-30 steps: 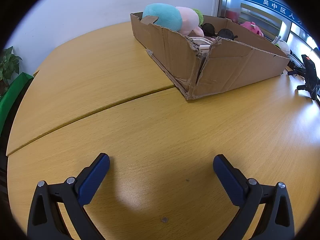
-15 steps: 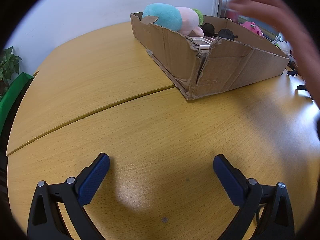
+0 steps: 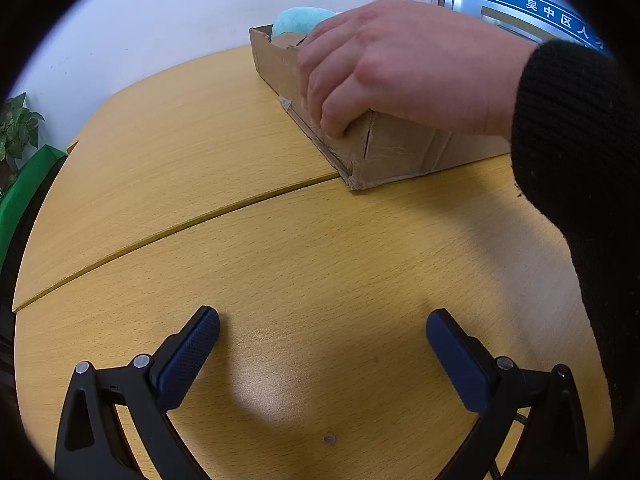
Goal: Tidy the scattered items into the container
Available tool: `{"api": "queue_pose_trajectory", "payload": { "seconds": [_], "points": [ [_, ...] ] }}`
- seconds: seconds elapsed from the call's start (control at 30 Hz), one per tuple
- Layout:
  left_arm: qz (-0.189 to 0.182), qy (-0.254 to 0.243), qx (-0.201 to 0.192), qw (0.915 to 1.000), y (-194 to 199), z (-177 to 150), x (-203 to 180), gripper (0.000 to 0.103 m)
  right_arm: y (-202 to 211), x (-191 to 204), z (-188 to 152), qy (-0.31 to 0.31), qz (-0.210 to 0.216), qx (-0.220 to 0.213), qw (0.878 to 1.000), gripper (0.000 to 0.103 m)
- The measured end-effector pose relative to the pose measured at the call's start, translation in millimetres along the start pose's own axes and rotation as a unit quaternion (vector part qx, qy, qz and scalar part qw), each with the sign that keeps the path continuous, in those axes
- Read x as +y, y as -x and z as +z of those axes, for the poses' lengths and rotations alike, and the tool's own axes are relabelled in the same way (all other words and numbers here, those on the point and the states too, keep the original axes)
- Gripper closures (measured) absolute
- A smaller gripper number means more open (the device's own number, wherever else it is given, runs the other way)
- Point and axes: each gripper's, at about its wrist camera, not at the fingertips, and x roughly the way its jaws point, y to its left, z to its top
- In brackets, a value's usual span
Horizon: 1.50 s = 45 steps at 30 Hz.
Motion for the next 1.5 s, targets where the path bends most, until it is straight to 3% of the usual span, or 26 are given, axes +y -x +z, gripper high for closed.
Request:
{"api": "queue_pose_trajectory", "payload": {
  "seconds": [1.5],
  "points": [
    [0.002,0.002,0.0,1.0,12,6,-1,0.0,5,11,-1,-0.017,-0.015,0.002,1.0,0.0]
  ]
}}
